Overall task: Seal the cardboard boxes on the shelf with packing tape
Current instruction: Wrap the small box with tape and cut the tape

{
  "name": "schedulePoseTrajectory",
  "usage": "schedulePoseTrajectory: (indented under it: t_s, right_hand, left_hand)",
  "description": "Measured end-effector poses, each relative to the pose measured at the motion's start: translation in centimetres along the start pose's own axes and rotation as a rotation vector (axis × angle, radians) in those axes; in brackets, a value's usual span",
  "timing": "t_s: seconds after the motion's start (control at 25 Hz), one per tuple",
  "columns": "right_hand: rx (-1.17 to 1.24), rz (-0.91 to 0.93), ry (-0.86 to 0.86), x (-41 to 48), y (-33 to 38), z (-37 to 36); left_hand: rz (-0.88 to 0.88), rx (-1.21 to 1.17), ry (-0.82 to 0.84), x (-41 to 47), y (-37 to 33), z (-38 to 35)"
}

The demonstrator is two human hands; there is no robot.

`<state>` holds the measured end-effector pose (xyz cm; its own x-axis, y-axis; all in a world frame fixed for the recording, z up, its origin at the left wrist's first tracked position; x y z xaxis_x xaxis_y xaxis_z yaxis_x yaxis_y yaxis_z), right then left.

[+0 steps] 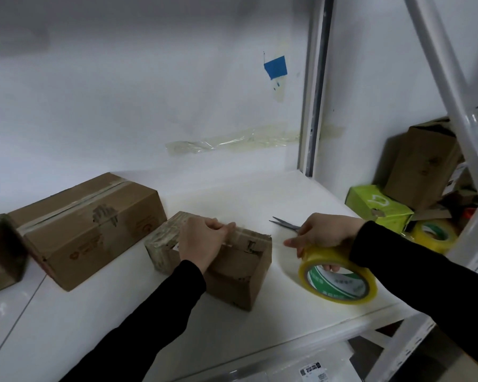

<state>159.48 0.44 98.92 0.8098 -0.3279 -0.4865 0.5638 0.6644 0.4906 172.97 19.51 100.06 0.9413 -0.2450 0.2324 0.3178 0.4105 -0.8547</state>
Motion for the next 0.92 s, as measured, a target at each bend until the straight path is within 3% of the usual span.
schedulePoseTrajectory:
  t_s: [0.92]
  right_hand:
    - [0.009, -0.013, 0.074, 1.4, -0.7, -1.3]
  left_hand:
    - [-0.047, 0.129, -0.043, -0.5, -0.4, -0.2]
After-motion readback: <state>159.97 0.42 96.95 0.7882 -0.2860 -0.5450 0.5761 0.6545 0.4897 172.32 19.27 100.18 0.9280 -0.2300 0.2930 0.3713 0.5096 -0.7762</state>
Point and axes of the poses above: each hand's wrist, its own x-axis towards the middle knuckle, its own z-axis out of the back of the hand, y = z × x, the point moved 10 cm from there along x, towards the middle knuckle, and after that the axes turned 4 degrees about -x, right-handed, at the moved point
